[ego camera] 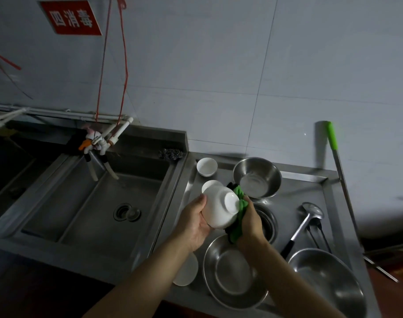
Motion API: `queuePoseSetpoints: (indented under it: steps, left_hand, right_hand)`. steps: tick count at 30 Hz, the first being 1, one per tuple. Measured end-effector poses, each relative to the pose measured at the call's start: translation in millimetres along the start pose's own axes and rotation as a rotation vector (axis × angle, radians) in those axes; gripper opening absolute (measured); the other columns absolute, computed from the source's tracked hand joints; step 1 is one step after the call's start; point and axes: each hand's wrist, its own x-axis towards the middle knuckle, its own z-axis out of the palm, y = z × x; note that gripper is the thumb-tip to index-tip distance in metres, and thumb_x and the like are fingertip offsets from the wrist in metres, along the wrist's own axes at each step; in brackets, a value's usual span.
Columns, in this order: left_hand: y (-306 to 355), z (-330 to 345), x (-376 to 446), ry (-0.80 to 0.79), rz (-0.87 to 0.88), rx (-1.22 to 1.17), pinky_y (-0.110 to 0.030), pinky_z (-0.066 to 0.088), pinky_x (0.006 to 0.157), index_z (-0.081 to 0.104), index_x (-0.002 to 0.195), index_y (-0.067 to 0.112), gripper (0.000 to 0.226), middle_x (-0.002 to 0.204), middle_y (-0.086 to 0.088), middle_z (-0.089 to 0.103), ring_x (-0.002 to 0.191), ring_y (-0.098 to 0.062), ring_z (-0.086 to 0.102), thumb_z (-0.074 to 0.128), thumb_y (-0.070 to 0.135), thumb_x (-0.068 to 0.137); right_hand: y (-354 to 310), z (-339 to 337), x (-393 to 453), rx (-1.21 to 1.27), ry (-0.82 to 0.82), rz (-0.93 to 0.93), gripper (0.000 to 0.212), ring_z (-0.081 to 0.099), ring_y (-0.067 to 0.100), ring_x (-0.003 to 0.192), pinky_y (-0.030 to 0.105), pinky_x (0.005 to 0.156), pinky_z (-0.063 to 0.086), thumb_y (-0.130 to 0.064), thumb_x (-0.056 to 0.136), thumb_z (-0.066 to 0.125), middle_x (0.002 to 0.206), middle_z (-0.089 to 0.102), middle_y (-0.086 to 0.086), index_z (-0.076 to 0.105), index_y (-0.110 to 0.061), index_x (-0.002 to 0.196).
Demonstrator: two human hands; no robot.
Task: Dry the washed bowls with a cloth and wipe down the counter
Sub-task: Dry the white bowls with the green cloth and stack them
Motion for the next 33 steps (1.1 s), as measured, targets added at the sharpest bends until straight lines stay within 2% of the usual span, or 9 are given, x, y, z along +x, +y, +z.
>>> queuePoseSetpoints:
  steps: [7,10,15,18,21,24,28,31,33]
  left_hand:
    - [-22.3,8.9,1.5,0.143,0.136,0.637,-0.05,0.054,0.094,0.071,0.095,0.018,0.026,0.097,-0.01,0.075,0.096,-0.03,0.071,0.052,0.034,0.101]
    - [-28.0,24.7,2.4,0.28,0.094,0.422,-0.049,0.054,0.094,0.072,0.097,0.018,0.027,0.098,-0.012,0.075,0.1,-0.032,0.07,0.05,0.033,0.1]
    - [-20.1,36.0,-6.3,0.23,-0.043,-0.112,-0.045,0.053,0.099,0.066,0.118,-0.001,0.033,0.113,-0.022,0.071,0.109,-0.035,0.068,0.05,0.023,0.103]
    - [-20.7,28.5,-14.2,0.168,-0.056,-0.274,-0.048,0.053,0.096,0.057,0.13,0.001,0.043,0.121,-0.026,0.067,0.116,-0.039,0.064,0.042,0.034,0.106]
    - [-24.0,14.2,-15.1,0.096,-0.103,-0.313,-0.052,0.051,0.098,0.053,0.135,0.003,0.047,0.127,-0.028,0.063,0.121,-0.041,0.06,0.038,0.038,0.106]
    - [-28.6,2.6,-18.8,0.076,-0.13,-0.229,-0.05,0.056,0.087,0.053,0.135,0.004,0.047,0.125,-0.026,0.066,0.113,-0.038,0.066,0.038,0.037,0.106]
    - [-31.6,-4.3,-18.8,0.114,-0.108,0.108,-0.045,0.058,0.078,0.061,0.123,0.008,0.032,0.116,-0.021,0.071,0.107,-0.036,0.068,0.047,0.03,0.104]
    - [-39.2,-2.3,-16.1,0.148,-0.013,0.497,-0.05,0.055,0.092,0.068,0.104,0.015,0.025,0.106,-0.014,0.073,0.103,-0.032,0.068,0.053,0.034,0.1]
    - [-47.4,0.9,-13.5,0.217,-0.019,0.61,-0.053,0.053,0.095,0.069,0.099,0.016,0.03,0.103,-0.014,0.072,0.1,-0.031,0.067,0.054,0.041,0.091]
  right_hand:
    - [-16.9,-4.4,3.4,-0.706,-0.021,-0.238,0.046,0.07,0.023,0.097,0.052,0.092,0.055,-0.056,0.09,0.044,0.104,0.075,0.002,0.073,-0.029,0.113]
    - [6.9,-4.0,-6.3,-0.951,-0.003,-0.647,0.042,0.059,0.016,0.118,0.04,0.102,0.047,-0.047,0.1,0.038,0.125,0.065,-0.002,0.068,-0.026,0.122]
    - [37.5,-24.8,-11.4,-1.133,0.026,-1.162,0.044,0.029,0.021,0.147,0.038,0.12,0.023,-0.039,0.106,0.037,0.154,0.042,0.002,0.054,-0.021,0.142]
    - [42.1,-34.0,-18.9,-0.862,-0.037,-1.017,0.042,0.029,0.018,0.148,0.039,0.119,0.027,-0.041,0.105,0.039,0.158,0.034,-0.004,0.048,-0.029,0.144]
    - [35.5,-23.8,-35.6,-0.555,-0.055,-0.758,0.035,0.04,0.005,0.14,0.026,0.114,0.036,-0.037,0.105,0.041,0.151,0.045,-0.01,0.054,-0.034,0.138]
    - [13.9,-14.2,-43.5,-0.204,-0.034,-0.399,0.032,0.067,0.006,0.108,0.017,0.08,0.053,-0.032,0.108,0.038,0.122,0.07,-0.003,0.067,-0.027,0.121]
    - [-8.2,-15.0,-43.5,-0.408,-0.027,-0.12,0.033,0.067,0.018,0.071,0.022,0.041,0.044,-0.046,0.1,0.049,0.099,0.076,0.006,0.078,-0.03,0.105]
    - [-9.9,-16.1,-37.2,-0.614,-0.084,-0.103,0.032,0.07,0.026,0.079,0.033,0.055,0.05,-0.057,0.089,0.06,0.093,0.076,0.004,0.079,-0.034,0.1]
    - [0.1,-15.4,-28.4,-0.83,-0.114,-0.296,0.026,0.068,0.015,0.101,0.038,0.085,0.055,-0.049,0.095,0.055,0.107,0.074,-0.009,0.076,-0.039,0.107]
